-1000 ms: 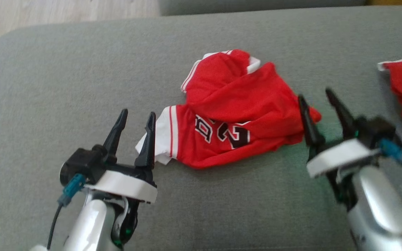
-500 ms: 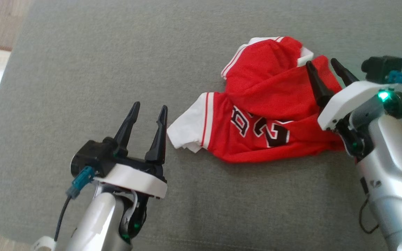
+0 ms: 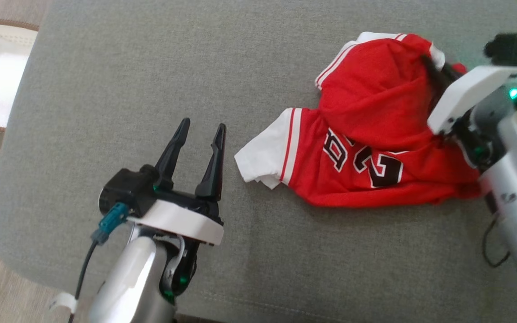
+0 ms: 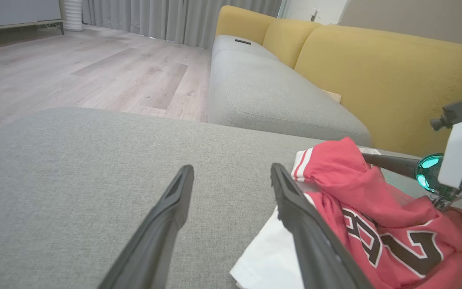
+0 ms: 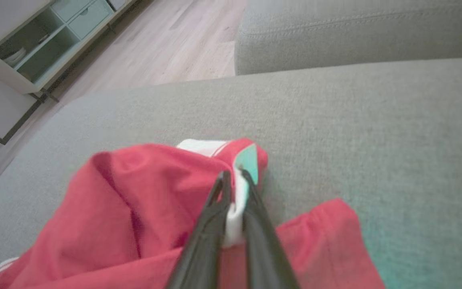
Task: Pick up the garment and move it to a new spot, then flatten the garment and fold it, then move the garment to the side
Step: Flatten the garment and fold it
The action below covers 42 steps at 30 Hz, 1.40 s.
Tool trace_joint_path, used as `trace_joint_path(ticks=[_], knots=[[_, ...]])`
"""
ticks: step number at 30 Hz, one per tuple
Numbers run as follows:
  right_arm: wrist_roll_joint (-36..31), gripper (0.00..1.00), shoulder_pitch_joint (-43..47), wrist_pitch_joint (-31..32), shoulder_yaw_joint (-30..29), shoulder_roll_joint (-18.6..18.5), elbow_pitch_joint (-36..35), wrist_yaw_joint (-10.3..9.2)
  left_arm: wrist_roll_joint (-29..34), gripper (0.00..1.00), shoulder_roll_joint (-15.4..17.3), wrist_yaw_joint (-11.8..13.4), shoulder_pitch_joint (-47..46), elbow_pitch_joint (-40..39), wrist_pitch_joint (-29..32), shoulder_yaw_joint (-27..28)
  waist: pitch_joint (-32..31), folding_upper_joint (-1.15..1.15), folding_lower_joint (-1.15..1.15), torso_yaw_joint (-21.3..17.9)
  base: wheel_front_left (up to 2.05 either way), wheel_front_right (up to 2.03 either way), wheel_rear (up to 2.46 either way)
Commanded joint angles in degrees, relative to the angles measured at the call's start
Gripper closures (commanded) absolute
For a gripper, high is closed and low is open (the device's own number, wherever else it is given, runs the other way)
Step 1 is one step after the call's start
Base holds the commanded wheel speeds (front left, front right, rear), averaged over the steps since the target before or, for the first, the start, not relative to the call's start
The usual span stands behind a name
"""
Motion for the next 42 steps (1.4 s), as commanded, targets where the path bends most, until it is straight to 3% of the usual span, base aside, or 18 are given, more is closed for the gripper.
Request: trace_joint_path(ticks=[1,6,11,19,20,21,30,36,42], knots=[[0.74,1.0,-2.37,-1.0,0.86,-0.32,-1.74,-0.05,-0.25,0.0,0.44,0.24,-2.29,-1.79,-0.7,1.41,0.04,0.0,0.0,0.14,0.0,0.0,0.0],[0.08,1.0,-6.62,-4.23,2.69,-3.89,-1.48,-0.05,-0.6,0.0,0.44,0.57,-2.23,-1.5,-0.7,1.36,-0.57,0.0,0.0,0.33,0.0,0.0,0.0],[-4.86,1.0,-12.37,-6.54,6.1,-8.31,-0.85,-0.05,-1.02,0.0,0.44,0.74,-2.15,-1.61,-0.7,1.21,-1.14,0.0,0.0,0.55,0.0,0.0,0.0],[-6.46,1.0,-18.04,-6.48,11.52,-9.56,1.75,-0.05,-1.42,0.0,0.44,0.94,-1.95,-1.73,-0.7,1.15,-1.5,0.0,0.0,0.52,0.0,0.0,0.0],[-7.4,0.6,-18.43,-6.79,12.21,-9.78,2.94,-0.05,-1.47,0.0,0.44,0.98,-1.91,-1.76,-0.7,1.17,-1.48,0.0,0.0,0.44,0.0,0.0,0.0],[-8.45,0.0,-18.79,-7.23,12.68,-9.94,4.28,-0.05,-1.52,0.0,0.44,1.0,-1.89,-1.76,-0.7,1.18,-1.51,0.0,0.0,0.34,0.0,0.0,0.0],[-8.99,0.0,-18.0,-15.21,12.21,-7.62,9.1,-0.05,-0.32,0.0,0.44,0.72,-1.16,-1.68,-0.7,3.54,-4.05,0.0,0.0,-3.14,0.0,0.0,0.0],[-8.04,0.0,-11.83,-22.96,10.32,-6.43,4.84,-0.05,1.39,0.0,0.44,0.23,0.01,-2.52,-0.7,6.6,-6.96,0.0,0.0,-8.36,0.0,0.0,0.0],[-8.69,0.0,-3.34,-25.97,5.05,-5.02,-0.8,-0.05,2.11,0.0,0.44,-0.13,0.88,-3.01,-0.7,8.06,-8.88,0.0,0.0,-11.83,0.0,0.0,0.0]])
